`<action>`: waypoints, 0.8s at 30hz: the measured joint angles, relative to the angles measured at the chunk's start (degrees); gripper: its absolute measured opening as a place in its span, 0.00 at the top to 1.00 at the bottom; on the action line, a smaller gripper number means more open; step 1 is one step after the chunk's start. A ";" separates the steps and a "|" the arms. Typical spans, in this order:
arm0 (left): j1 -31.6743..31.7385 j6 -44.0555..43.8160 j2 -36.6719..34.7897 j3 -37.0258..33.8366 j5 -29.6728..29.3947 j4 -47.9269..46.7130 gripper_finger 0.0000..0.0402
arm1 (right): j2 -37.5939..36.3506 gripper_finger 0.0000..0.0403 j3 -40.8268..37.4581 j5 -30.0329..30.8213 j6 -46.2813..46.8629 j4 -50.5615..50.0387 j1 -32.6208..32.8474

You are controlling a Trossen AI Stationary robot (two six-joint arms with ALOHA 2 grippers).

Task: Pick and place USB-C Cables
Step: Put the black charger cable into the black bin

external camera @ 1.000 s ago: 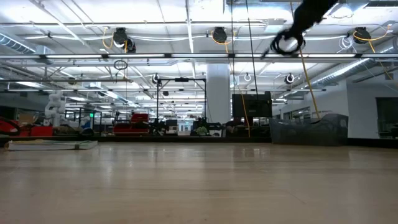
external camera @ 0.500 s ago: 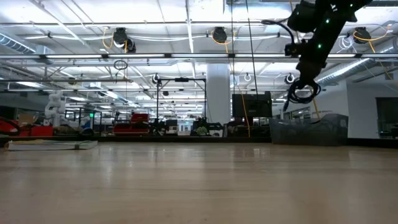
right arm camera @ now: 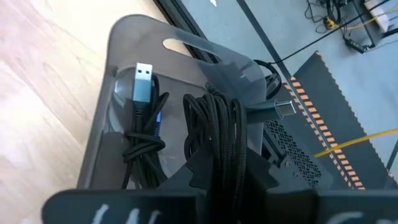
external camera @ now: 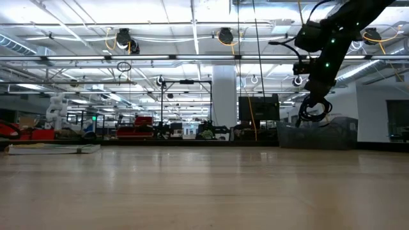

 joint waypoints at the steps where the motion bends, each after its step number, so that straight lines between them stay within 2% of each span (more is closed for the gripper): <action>1: 0.00 0.00 0.00 0.00 -0.01 0.00 0.38 | 0.44 0.92 -0.08 -0.02 0.00 0.32 -0.30; 14: -0.02 -0.02 0.02 0.00 3.06 0.02 0.38 | 9.86 0.90 -0.14 0.20 -0.86 2.17 -2.87; 19: -0.02 0.05 0.02 0.00 3.15 0.02 0.38 | 11.12 0.78 -0.14 0.22 -0.84 2.74 -2.87; 24: -0.02 0.32 0.01 0.00 3.26 0.02 0.38 | 8.96 0.65 -0.14 0.16 0.34 2.77 -2.00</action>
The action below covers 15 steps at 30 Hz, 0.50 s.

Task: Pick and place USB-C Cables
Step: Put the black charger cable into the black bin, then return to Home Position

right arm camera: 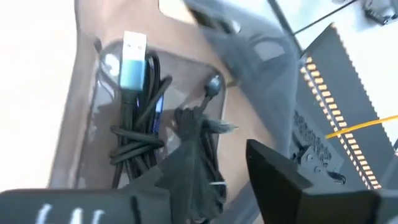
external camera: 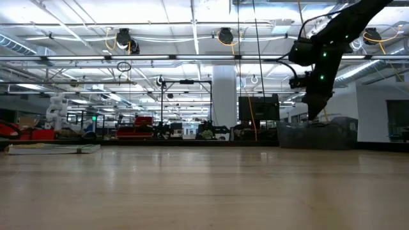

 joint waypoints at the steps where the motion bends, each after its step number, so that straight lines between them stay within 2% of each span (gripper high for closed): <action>1: 0.00 0.05 0.01 0.00 0.00 0.00 0.38 | -0.92 0.63 0.00 -0.08 0.34 0.06 0.31; 8: 0.00 0.10 0.01 0.00 0.00 0.20 0.38 | -10.17 0.60 0.00 -1.21 6.01 0.15 5.21; 13: 0.00 -0.17 0.01 -0.02 0.00 1.34 0.38 | -17.75 0.61 0.00 -13.52 12.05 0.53 10.82; 15: -0.20 -0.19 0.01 -0.02 -0.01 2.13 0.38 | -20.44 0.63 0.00 -16.49 14.34 1.44 13.61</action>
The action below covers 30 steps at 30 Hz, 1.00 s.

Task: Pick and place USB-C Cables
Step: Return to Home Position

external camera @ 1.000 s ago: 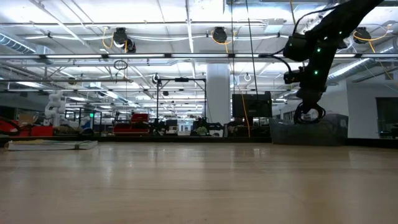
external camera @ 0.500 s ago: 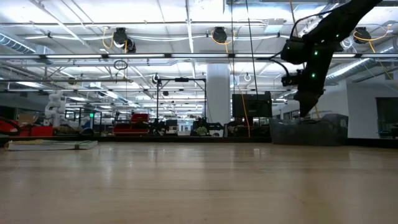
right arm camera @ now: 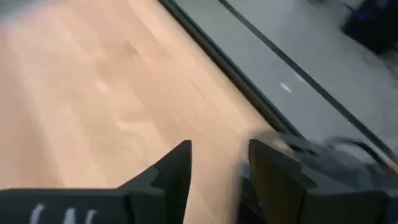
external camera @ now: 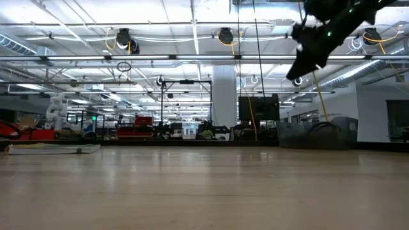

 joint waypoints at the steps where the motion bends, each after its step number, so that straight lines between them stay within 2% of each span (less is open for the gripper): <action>1: -0.17 0.01 0.00 0.00 -0.01 0.46 0.38 | -1.24 0.64 0.00 -0.20 1.01 0.17 1.52; 10: -1.65 0.27 0.00 0.00 -0.01 2.77 0.38 | -8.21 0.73 -0.16 -0.21 2.57 3.22 16.99; 17: -2.06 -1.69 -0.06 0.00 -1.64 -0.40 0.38 | -10.65 0.82 -7.27 -0.22 1.32 19.47 27.54; 23: -3.39 -5.24 -0.77 -0.02 -4.91 -7.34 0.38 | -11.65 0.90 -14.30 -0.17 -3.77 29.70 31.72; 30: -5.55 -6.69 -0.81 -1.03 -7.17 -8.82 0.38 | -11.85 0.97 -16.39 -0.06 -6.35 31.10 33.58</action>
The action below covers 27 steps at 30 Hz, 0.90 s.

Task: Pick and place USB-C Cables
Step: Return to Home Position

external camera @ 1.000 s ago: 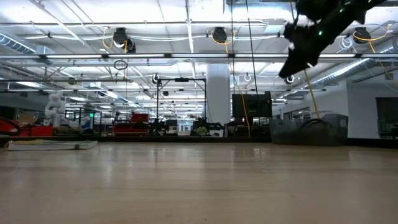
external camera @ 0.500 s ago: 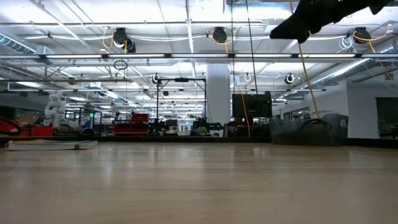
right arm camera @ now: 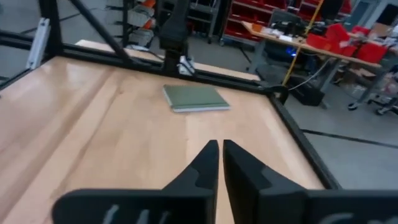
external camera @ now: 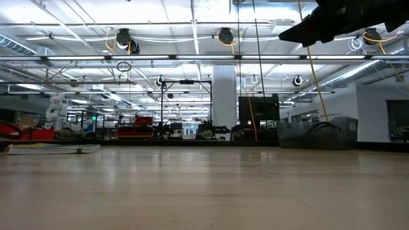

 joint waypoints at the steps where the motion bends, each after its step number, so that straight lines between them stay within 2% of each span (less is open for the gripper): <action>1: -0.26 -0.34 -0.02 -0.74 -1.25 -0.13 0.38 | -0.02 0.97 -0.37 0.00 0.62 0.18 0.49; 4: -0.85 -1.90 -2.03 -4.99 -4.30 1.02 0.38 | -0.02 0.99 -2.86 0.01 2.56 2.29 2.56; 8: -0.15 -2.98 -5.71 -12.09 -7.25 5.07 0.38 | -0.03 1.00 -7.44 0.30 2.55 9.93 4.78; 16: 2.91 -5.70 -13.20 -20.58 -7.26 7.75 0.40 | -0.71 1.00 -13.42 2.04 0.72 15.93 4.95; 21: 3.30 -1.06 -17.93 -25.58 -5.00 11.63 0.58 | -1.50 1.00 -15.13 1.86 0.74 16.31 4.95; 27: 6.85 2.41 -23.67 -32.64 3.95 19.16 0.80 | -3.12 1.00 -18.13 1.92 1.92 18.98 4.95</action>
